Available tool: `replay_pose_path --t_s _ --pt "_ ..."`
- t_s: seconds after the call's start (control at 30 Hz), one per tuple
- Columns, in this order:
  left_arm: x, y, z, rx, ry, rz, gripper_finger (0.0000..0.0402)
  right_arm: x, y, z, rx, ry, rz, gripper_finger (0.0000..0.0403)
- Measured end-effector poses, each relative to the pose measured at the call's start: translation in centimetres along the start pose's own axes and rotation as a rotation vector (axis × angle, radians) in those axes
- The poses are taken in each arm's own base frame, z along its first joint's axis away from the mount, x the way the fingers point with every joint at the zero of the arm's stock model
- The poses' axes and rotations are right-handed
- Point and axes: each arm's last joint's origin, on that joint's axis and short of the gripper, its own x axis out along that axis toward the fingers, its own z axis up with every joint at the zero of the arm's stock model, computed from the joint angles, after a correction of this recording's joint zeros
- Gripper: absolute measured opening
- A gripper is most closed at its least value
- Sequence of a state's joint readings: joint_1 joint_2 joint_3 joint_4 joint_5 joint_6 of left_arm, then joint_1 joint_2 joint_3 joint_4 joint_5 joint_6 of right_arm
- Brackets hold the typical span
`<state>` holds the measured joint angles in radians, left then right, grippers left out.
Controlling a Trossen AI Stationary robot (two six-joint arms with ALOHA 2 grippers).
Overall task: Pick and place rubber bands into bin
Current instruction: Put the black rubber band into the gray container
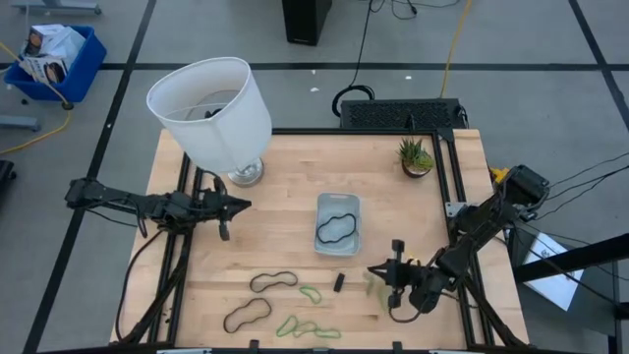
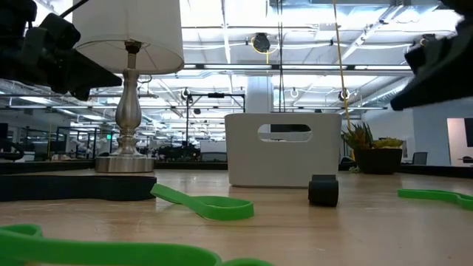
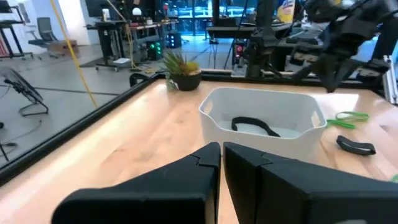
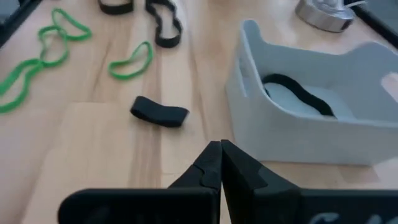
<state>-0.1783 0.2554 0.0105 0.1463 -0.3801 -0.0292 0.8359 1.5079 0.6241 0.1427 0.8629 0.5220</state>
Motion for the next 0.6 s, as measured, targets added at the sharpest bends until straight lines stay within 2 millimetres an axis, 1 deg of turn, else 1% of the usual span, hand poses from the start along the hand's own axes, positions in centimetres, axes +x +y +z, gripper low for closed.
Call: replay_pose_path --t_s 0.1,0.2,0.33,0.4,0.47,0.6 --pt "0.0 0.0 0.1 0.008 -0.005 0.003 0.0026 -0.1 -1.4 -1.7 0.078 -0.061 0.041 0.0" --pt "0.0 0.0 0.1 0.056 -0.005 0.003 0.0026 -0.1 -3.0 -2.8 0.118 -0.135 0.118 0.0" --pt "0.0 0.0 0.1 0.101 -0.006 0.004 0.0026 -0.5 -5.2 -2.8 0.106 -0.296 0.203 0.0" --pt "0.0 0.0 0.1 0.104 -0.006 0.004 0.0026 -0.5 -6.5 -2.8 0.091 -0.35 0.203 0.0" --pt "0.0 0.0 0.1 0.11 -0.007 0.003 0.0026 -0.2 -7.8 -2.7 0.092 -0.366 0.18 0.0" --pt "0.0 0.0 0.1 0.119 -0.007 0.004 0.0026 -0.1 -9.9 -2.6 0.06 -0.384 0.221 0.0"
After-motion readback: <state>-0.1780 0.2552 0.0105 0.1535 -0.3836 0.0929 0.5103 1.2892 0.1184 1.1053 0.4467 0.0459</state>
